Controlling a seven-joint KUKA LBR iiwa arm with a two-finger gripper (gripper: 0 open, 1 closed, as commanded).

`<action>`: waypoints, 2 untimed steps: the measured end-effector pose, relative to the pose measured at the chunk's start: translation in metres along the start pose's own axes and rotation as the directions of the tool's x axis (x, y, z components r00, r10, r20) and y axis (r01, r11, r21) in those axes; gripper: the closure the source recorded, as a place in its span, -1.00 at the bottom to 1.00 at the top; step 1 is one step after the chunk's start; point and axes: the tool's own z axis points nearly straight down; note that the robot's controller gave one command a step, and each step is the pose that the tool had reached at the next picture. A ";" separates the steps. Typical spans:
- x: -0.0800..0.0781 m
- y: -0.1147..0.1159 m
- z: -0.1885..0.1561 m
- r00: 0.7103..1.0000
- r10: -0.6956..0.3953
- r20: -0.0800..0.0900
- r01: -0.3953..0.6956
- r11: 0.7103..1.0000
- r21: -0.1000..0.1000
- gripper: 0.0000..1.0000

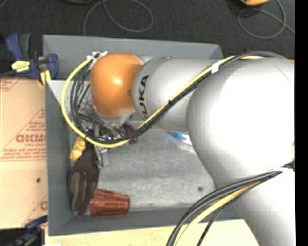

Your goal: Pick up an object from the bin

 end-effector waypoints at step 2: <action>0.003 0.019 -0.018 0.937 -0.348 0.009 0.348 0.937 0.004 -1.00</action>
Offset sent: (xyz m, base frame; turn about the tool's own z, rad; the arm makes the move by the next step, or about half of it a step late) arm -0.0164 0.0255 -0.0070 -0.3837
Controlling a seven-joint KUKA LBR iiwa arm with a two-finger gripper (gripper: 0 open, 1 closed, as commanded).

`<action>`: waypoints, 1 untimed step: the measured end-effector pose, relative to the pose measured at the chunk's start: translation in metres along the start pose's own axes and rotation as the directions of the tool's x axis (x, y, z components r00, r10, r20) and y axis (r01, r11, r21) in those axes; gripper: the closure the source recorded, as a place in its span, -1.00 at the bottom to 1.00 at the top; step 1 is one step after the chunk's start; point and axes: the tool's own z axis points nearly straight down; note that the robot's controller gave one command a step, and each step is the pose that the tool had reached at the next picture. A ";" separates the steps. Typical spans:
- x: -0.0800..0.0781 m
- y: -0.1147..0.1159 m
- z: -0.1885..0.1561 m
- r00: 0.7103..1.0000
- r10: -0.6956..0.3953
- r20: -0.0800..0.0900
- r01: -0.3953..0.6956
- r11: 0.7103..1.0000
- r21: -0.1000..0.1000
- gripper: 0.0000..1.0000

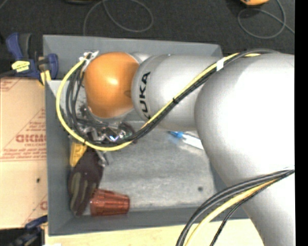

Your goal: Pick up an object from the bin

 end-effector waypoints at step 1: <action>0.007 0.000 0.021 0.941 -0.338 -0.001 0.338 0.941 0.006 1.00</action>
Offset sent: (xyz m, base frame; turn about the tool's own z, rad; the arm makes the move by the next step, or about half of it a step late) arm 0.0000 0.0000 0.0000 0.0000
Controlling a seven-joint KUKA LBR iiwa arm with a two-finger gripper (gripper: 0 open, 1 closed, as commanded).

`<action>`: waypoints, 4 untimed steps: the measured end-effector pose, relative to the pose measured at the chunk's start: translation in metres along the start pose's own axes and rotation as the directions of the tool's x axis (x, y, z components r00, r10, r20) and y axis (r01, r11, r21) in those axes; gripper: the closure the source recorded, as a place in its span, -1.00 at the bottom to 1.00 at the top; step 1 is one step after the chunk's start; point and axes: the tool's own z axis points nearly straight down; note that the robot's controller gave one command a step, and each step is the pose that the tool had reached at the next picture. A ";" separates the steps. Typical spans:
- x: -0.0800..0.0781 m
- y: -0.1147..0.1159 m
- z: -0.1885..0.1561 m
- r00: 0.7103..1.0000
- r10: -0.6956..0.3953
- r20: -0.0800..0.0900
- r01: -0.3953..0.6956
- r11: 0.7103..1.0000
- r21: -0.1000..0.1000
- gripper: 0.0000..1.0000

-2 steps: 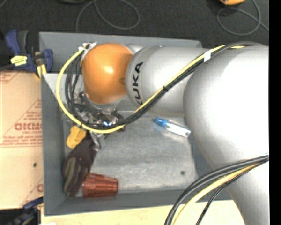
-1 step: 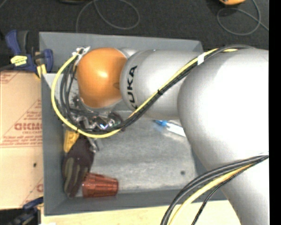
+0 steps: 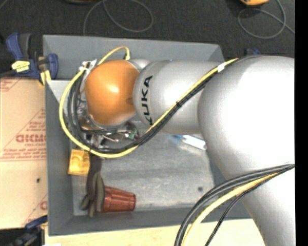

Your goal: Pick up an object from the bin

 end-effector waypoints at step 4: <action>0.001 0.001 -0.027 1.000 0.004 -0.003 -0.004 1.000 -0.005 1.00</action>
Offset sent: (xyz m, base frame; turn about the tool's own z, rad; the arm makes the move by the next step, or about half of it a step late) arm 0.0000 0.0000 0.0174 0.0000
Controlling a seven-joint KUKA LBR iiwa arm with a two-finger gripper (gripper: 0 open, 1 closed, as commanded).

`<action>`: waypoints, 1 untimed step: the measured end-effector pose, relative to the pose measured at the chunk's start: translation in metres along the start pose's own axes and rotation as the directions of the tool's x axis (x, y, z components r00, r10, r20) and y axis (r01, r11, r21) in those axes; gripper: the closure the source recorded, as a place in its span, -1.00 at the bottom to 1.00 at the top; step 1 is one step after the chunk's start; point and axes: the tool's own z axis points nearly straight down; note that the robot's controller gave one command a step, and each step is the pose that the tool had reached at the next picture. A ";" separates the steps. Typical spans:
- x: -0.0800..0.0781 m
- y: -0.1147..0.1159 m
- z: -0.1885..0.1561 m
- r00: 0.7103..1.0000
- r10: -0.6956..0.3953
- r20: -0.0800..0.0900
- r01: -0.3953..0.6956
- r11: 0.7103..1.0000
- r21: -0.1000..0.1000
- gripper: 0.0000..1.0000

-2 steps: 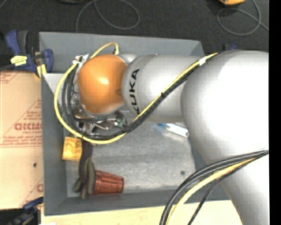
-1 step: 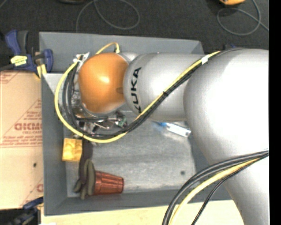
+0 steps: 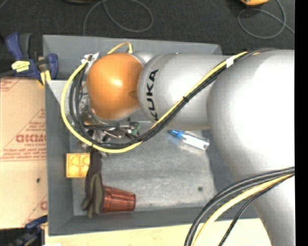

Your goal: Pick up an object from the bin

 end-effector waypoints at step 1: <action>-0.001 -0.001 -0.018 1.000 0.001 0.003 -0.001 1.000 0.003 1.00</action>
Offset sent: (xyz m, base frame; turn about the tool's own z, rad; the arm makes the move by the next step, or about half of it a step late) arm 0.0000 0.0002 0.0249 0.0000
